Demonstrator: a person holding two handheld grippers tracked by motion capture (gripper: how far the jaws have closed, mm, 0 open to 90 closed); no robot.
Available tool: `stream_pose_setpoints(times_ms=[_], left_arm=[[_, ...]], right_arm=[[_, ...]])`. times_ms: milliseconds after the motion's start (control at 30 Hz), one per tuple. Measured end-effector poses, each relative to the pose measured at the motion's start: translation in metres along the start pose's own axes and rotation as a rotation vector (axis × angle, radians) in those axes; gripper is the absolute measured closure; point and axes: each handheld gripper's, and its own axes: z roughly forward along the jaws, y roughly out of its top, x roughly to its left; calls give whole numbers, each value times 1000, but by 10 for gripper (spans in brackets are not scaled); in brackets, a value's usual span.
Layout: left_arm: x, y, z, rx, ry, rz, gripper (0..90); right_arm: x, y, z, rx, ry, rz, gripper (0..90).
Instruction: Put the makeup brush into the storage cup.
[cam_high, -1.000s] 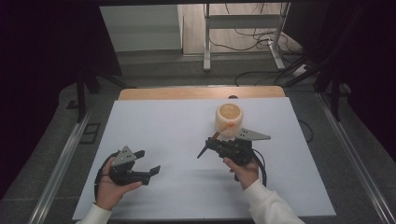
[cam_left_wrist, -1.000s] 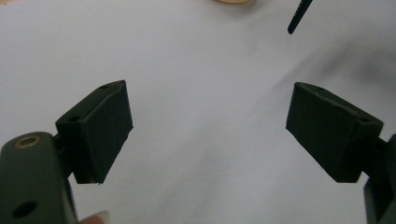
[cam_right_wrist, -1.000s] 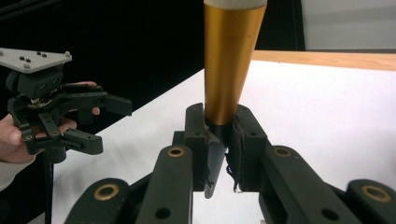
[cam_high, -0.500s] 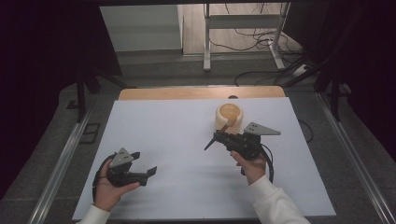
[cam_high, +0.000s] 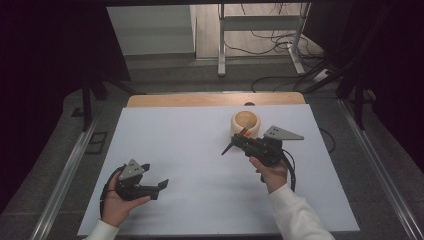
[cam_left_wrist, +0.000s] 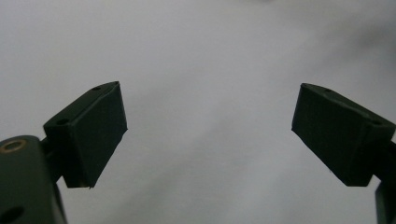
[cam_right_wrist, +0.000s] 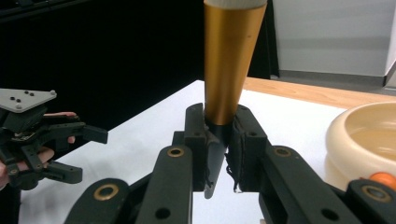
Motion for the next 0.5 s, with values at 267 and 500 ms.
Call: stream_pose_setpoints(times_ms=[267, 500], left_arm=[[1, 0, -2, -4, -8, -2, 109], [0, 1, -2, -3, -8, 4, 109]], right_arm=[[-7, 11, -6, -17, -22, 5, 791], [-15, 28, -12, -35, -46, -1, 791]])
